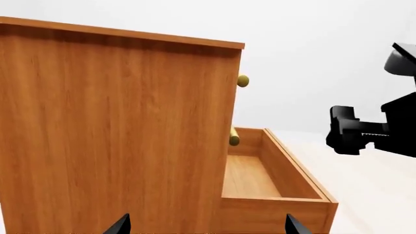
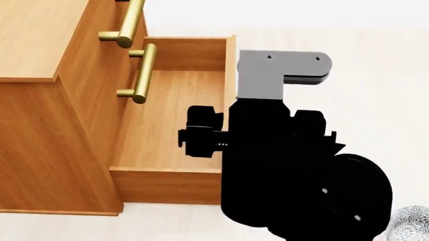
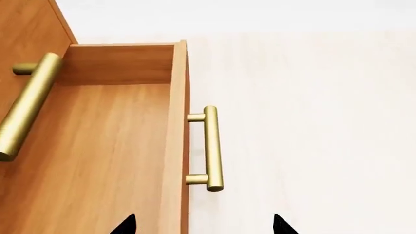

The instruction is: Put the bowl in the bottom drawer of the cabinet and close it.

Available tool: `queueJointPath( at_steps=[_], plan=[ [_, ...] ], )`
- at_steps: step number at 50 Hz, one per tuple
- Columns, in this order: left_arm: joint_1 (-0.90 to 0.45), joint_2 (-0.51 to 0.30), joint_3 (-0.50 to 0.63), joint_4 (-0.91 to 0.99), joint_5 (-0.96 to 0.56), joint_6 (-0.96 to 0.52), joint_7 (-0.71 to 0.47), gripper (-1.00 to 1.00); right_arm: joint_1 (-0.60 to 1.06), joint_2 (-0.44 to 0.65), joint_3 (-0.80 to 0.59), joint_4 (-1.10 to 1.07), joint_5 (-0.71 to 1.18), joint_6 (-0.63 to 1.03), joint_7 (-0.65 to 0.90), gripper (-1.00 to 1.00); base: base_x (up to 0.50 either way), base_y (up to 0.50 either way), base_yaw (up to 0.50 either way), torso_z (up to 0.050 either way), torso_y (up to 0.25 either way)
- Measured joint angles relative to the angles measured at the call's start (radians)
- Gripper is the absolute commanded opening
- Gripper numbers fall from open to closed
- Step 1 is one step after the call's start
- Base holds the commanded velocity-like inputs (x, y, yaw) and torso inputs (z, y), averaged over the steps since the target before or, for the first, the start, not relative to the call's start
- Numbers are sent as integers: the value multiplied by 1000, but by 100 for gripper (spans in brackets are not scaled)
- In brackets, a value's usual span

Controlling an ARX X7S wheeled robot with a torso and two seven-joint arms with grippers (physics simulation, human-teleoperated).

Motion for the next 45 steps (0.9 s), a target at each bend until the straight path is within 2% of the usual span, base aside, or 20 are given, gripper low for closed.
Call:
queueJointPath(
  at_steps=[7,15,45],
  plan=[
    [-2,-2,3,-3,-5,1,-3,100,31,13,14,63,159,7,107,100,0,0,0,0,0],
    [-4,-5,5,-12,-9,9,-4,100,55,34,-4,130,250,-6,165,100,0,0,0,0,0],
    [-10,-17,12,-21,-19,17,-16,100,88,79,-124,312,263,-128,112,100,0,0,0,0,0]
  ],
)
